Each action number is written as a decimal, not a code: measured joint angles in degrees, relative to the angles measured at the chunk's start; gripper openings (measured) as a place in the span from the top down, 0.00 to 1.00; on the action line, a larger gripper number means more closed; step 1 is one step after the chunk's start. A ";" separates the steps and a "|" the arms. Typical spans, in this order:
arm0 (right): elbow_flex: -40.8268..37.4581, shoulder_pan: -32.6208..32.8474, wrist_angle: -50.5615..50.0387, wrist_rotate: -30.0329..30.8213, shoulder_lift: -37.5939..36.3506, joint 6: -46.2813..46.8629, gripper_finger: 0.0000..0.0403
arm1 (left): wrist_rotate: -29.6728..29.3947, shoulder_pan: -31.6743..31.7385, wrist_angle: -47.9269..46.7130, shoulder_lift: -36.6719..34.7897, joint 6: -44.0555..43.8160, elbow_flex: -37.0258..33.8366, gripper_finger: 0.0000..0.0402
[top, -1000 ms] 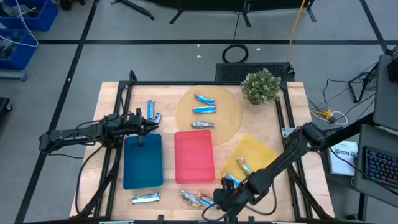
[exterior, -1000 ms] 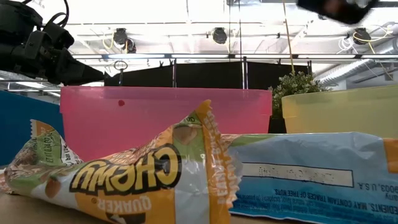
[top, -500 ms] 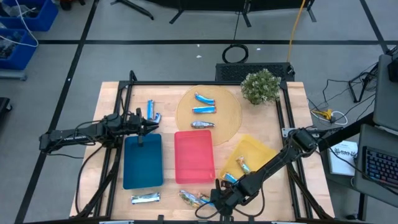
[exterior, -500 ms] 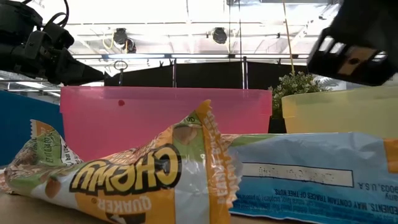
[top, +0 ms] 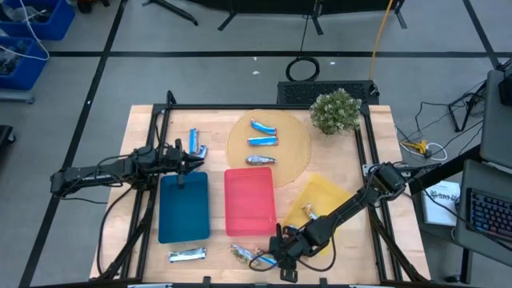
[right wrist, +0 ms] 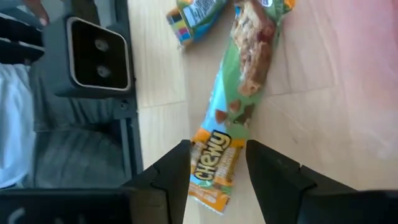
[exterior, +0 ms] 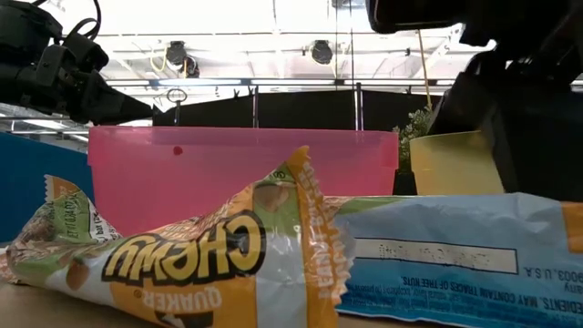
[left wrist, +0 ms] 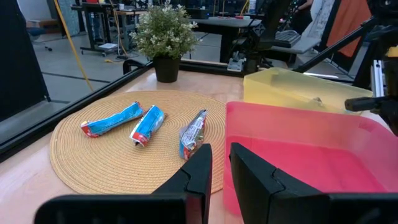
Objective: Pick and place Granola Bars by type
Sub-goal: Adjust the yellow bin
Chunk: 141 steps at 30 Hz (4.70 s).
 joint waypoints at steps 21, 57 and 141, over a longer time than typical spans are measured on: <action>-0.14 -0.36 0.49 -2.95 -0.02 2.26 0.64 | 0.00 0.00 0.00 -0.02 0.02 0.00 0.84; -0.18 -0.05 0.72 0.86 -9.05 -8.94 0.64 | 0.00 0.00 0.00 0.00 0.01 0.00 0.84; -44.22 -29.24 -1.39 16.43 -42.71 -21.27 1.00 | -0.02 0.00 0.00 0.00 0.02 0.00 0.84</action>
